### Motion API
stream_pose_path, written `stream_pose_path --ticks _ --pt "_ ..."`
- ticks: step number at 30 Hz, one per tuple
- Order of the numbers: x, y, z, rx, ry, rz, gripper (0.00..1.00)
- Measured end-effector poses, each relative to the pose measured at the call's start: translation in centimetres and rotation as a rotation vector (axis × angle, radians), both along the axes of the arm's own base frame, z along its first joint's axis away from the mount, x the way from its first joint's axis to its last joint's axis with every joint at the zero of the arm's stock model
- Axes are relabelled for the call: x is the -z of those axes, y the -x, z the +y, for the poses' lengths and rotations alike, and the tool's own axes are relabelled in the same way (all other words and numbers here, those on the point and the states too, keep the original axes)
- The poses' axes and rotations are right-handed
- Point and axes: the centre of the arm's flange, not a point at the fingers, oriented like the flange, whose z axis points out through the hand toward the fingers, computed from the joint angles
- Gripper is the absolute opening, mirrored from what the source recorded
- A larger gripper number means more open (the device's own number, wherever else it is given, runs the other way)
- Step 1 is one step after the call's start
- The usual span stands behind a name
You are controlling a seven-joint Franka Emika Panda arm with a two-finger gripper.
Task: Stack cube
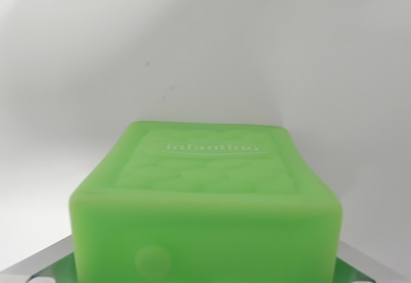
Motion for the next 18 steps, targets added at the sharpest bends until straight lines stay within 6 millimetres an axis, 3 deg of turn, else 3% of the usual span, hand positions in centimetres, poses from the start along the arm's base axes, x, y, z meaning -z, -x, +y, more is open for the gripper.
stream_pose_path --ticks 6,18 --pt "-0.4 0.0 0.0 0.0 0.0 -0.002 0.0" --pt "-3.0 -0.1 0.0 0.001 -0.002 -0.005 0.0"
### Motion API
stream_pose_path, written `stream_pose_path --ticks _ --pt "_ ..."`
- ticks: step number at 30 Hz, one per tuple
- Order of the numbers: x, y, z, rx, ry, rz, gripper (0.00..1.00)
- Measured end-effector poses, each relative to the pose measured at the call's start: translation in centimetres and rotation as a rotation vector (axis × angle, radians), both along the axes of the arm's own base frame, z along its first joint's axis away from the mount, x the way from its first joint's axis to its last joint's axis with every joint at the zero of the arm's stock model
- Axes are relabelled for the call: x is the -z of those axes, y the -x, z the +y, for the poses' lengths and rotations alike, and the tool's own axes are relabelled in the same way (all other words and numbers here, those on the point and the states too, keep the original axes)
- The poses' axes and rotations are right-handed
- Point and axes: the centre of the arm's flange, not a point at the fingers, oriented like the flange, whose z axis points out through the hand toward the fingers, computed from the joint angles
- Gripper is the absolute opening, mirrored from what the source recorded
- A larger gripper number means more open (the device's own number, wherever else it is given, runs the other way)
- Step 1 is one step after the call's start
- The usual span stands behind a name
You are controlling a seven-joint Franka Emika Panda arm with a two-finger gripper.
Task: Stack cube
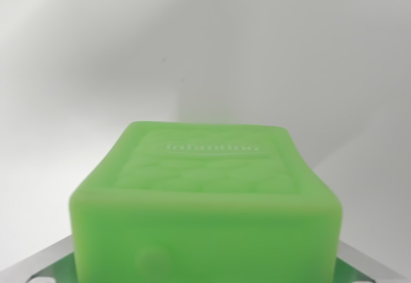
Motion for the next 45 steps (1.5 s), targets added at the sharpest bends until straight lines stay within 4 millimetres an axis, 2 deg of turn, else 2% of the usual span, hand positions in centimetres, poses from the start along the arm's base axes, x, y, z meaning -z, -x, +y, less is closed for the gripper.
stream_pose_path --ticks 12,45 --pt "-3.6 -0.1 0.1 0.0 -0.003 -0.005 0.0" --pt "-6.1 -1.5 5.4 -0.101 -0.003 -0.001 0.0"
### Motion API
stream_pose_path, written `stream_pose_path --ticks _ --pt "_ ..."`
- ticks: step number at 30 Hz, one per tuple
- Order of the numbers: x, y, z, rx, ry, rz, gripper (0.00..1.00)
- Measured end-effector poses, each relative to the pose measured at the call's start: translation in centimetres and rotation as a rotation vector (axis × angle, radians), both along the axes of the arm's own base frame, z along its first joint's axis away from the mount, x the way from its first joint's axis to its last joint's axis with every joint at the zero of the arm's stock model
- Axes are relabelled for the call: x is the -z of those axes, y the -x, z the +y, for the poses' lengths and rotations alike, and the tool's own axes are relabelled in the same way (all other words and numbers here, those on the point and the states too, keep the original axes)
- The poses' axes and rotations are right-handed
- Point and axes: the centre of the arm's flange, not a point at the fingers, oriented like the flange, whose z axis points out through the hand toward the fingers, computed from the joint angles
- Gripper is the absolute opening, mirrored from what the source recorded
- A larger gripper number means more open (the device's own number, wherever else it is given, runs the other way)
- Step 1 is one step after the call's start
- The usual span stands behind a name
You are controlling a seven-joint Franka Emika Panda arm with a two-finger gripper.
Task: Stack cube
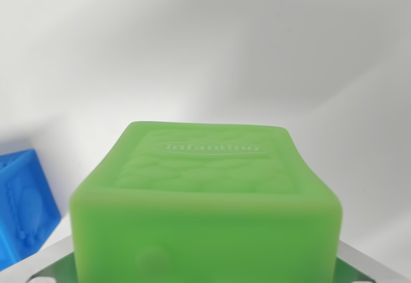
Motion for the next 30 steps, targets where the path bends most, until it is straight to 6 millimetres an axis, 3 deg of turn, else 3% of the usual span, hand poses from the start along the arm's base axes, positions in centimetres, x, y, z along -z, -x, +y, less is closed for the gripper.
stream_pose_path --ticks 30 --pt "-2.8 -1.5 5.1 -0.101 -0.001 -0.001 0.0"
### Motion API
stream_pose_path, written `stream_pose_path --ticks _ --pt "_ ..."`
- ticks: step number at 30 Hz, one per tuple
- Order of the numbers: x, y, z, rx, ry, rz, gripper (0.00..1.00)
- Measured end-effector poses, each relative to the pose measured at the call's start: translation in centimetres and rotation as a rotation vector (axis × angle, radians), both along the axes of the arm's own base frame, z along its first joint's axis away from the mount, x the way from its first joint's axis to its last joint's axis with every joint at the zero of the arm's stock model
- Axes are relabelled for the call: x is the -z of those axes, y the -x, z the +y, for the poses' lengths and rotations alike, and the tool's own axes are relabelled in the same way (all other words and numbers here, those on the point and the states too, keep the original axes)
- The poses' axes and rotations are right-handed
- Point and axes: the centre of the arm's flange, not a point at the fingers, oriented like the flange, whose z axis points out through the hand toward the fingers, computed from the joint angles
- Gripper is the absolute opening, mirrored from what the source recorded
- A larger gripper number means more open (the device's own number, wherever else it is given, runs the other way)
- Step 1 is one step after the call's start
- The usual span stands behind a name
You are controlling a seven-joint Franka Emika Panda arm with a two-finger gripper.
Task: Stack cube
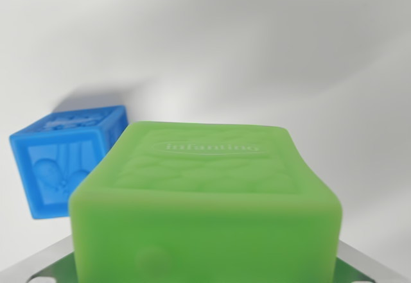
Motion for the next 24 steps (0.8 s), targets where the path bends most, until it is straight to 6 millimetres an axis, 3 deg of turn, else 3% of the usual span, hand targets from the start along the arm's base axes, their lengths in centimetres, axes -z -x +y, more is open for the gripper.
stream_pose_path --ticks 24 --pt "-2.4 -1.1 4.0 -0.081 0.0 -0.001 0.0"
